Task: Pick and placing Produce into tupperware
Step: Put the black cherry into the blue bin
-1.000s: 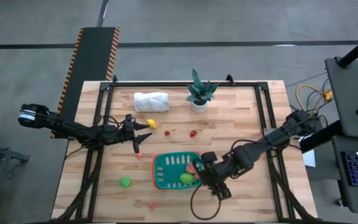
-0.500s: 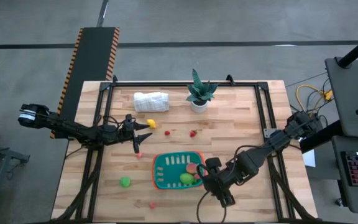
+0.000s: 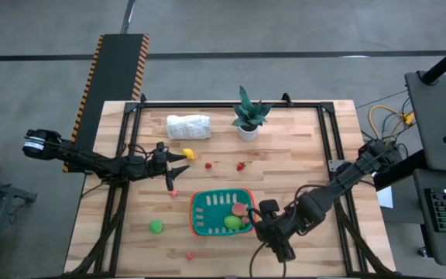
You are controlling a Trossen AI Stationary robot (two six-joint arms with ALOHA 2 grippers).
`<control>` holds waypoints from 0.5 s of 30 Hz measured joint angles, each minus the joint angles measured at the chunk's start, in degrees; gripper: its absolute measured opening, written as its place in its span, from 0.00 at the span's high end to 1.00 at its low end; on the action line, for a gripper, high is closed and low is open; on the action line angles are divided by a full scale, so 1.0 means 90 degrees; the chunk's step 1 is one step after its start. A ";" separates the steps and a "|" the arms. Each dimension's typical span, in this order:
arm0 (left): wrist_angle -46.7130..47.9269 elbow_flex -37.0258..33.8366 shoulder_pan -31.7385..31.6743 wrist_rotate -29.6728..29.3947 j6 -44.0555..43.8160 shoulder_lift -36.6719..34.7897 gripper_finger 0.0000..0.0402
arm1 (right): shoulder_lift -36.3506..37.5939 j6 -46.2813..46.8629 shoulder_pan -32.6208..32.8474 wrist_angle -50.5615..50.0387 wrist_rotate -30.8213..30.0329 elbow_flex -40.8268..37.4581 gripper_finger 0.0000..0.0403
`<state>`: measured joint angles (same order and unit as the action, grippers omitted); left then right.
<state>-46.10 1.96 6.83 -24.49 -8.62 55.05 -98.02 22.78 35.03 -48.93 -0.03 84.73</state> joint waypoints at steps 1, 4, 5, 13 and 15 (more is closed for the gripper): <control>0.0001 0.0000 -0.0002 0.0000 0.0000 0.0000 0.57 | 0.0000 -0.0016 -0.0002 0.0000 -0.0002 0.0000 0.40; 0.0000 0.0000 -0.0002 0.0001 -0.0006 0.0000 0.57 | 0.0000 -0.0021 -0.0005 -0.0002 -0.0002 0.0000 0.41; 0.0001 0.0000 -0.0001 0.0012 -0.0009 0.0001 0.57 | 0.0000 -0.0021 -0.0005 0.0000 -0.0001 0.0000 0.40; 0.0005 0.0000 -0.0002 0.0193 -0.0694 0.0002 0.57 | 0.0000 0.0089 -0.0002 0.0005 0.0000 0.0000 0.40; 0.0005 0.0000 0.0000 0.0194 -0.0838 0.0002 0.57 | 0.0000 0.0304 0.0011 -0.0010 0.0030 0.0000 0.40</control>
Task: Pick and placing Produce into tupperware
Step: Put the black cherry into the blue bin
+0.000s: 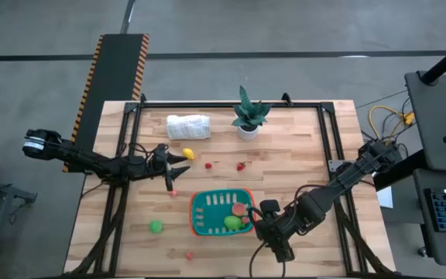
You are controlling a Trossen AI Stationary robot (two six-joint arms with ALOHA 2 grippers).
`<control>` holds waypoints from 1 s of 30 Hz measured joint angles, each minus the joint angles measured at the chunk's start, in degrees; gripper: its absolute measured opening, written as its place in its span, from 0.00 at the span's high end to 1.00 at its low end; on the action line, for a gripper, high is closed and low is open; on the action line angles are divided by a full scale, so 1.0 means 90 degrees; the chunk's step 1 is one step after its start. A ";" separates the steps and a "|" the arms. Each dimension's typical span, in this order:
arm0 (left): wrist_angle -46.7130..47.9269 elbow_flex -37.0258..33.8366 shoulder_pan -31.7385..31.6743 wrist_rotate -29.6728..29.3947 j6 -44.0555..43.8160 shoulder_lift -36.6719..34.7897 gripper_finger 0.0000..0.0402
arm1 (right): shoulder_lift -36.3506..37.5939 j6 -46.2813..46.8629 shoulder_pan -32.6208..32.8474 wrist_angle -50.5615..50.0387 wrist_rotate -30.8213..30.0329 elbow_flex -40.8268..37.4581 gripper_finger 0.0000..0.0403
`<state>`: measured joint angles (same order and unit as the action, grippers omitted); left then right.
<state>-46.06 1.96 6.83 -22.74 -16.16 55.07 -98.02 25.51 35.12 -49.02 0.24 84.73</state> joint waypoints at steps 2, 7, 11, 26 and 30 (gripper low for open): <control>0.0000 0.0000 -0.0002 -0.0001 -0.0002 0.0000 0.57 | 0.0000 0.0151 0.0033 -0.0015 0.0019 0.0000 0.41; 0.0002 0.0000 -0.0002 -0.0002 0.0022 0.0000 0.57 | 0.0000 0.0294 0.0257 -0.0009 0.0018 0.0000 0.40; 0.0002 0.0000 -0.0001 -0.0001 0.0027 0.0000 0.57 | 0.0000 0.0552 0.0446 -0.0007 -0.0012 0.0000 0.40; 0.0005 0.0000 -0.0002 -0.0002 0.0034 0.0004 0.57 | -0.0002 0.1527 0.0976 -0.0023 -0.0538 -0.0160 0.42; 0.0008 0.0000 -0.0002 -0.0002 0.0034 0.0005 0.57 | -0.0002 0.1737 0.1089 -0.0021 -0.0559 -0.0179 0.42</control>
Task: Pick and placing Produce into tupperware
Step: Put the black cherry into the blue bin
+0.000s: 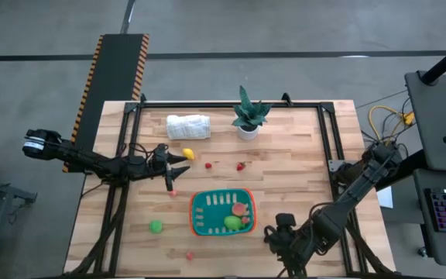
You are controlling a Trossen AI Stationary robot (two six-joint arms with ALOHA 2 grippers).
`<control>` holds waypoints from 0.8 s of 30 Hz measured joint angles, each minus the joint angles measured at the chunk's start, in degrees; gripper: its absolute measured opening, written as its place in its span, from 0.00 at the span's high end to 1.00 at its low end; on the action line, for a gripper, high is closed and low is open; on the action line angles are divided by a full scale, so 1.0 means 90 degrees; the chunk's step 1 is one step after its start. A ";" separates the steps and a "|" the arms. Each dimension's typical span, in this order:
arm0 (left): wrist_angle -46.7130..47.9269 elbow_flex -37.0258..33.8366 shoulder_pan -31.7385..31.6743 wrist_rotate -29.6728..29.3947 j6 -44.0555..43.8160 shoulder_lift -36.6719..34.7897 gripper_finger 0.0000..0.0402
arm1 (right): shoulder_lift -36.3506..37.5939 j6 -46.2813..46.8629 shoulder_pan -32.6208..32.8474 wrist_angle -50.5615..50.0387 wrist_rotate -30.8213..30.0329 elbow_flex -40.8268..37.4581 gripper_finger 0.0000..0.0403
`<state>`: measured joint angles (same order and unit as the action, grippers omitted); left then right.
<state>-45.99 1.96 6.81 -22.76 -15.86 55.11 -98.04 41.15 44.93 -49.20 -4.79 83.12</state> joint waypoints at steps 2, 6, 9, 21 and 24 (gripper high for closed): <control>0.0002 0.0000 0.0000 0.0000 -0.0012 0.0000 0.57 | -0.0001 0.0110 0.0068 -0.0008 -0.0125 -0.0003 0.42; 0.0015 0.0000 0.0000 0.0000 -0.0019 0.0000 0.57 | -0.0002 0.0288 0.0237 -0.0034 -0.0398 -0.0004 0.42; 0.0041 0.0000 0.0002 0.0002 -0.0022 0.0000 0.57 | -0.0002 0.0422 0.0400 -0.0032 -0.0647 -0.0039 0.42; 0.0036 0.0000 0.0000 0.0002 -0.0029 0.0000 0.57 | -0.0002 0.1936 0.1046 -0.0132 -0.1366 -0.0622 0.42; 0.0036 0.0000 0.0000 0.0002 -0.0029 0.0000 0.57 | -0.0002 0.2318 0.1175 -0.0132 -0.1531 -0.0844 0.42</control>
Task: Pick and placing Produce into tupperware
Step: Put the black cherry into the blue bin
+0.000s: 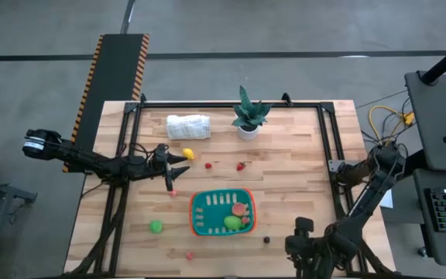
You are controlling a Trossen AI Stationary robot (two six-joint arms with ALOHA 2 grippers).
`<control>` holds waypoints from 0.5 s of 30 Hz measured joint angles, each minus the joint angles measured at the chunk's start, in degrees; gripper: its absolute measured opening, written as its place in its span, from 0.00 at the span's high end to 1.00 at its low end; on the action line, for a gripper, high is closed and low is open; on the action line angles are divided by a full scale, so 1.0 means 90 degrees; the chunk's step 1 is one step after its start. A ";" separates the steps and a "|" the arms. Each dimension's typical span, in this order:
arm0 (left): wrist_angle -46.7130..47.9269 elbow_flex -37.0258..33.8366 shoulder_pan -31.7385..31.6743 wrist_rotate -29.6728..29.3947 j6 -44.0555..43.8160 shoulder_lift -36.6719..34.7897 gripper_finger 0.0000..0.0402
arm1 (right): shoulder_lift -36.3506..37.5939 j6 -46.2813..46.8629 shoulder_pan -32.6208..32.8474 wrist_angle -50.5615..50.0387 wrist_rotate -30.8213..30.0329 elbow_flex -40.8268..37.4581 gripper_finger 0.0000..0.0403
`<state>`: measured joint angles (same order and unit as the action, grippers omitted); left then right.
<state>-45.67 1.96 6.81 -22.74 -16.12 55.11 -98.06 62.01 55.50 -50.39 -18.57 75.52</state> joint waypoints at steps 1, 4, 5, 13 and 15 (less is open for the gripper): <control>0.0000 0.0000 0.0000 -0.0002 0.0000 0.0000 0.57 | 0.0000 0.0105 0.0042 0.0000 -0.0096 -0.0062 0.42; 0.0000 0.0000 0.0002 -0.0001 0.0000 0.0000 0.57 | 0.0000 0.0341 0.0163 0.0006 -0.0365 -0.0208 0.42; -0.0002 0.0000 0.0002 0.0000 -0.0002 0.0000 0.57 | 0.0000 0.0416 0.0201 0.0006 -0.0450 -0.0246 0.42; -0.0002 0.0000 0.0000 -0.0002 0.0000 0.0000 0.57 | 0.0000 0.0891 0.0583 0.0248 -0.1319 -0.0647 0.42; -0.0002 0.0000 0.0001 0.0000 -0.0002 0.0000 0.57 | 0.0000 0.0962 0.0690 0.0456 -0.1535 -0.0799 0.42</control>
<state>-45.69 1.96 6.82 -22.74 -16.14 55.11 -98.06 70.67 61.71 -46.29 -32.39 68.33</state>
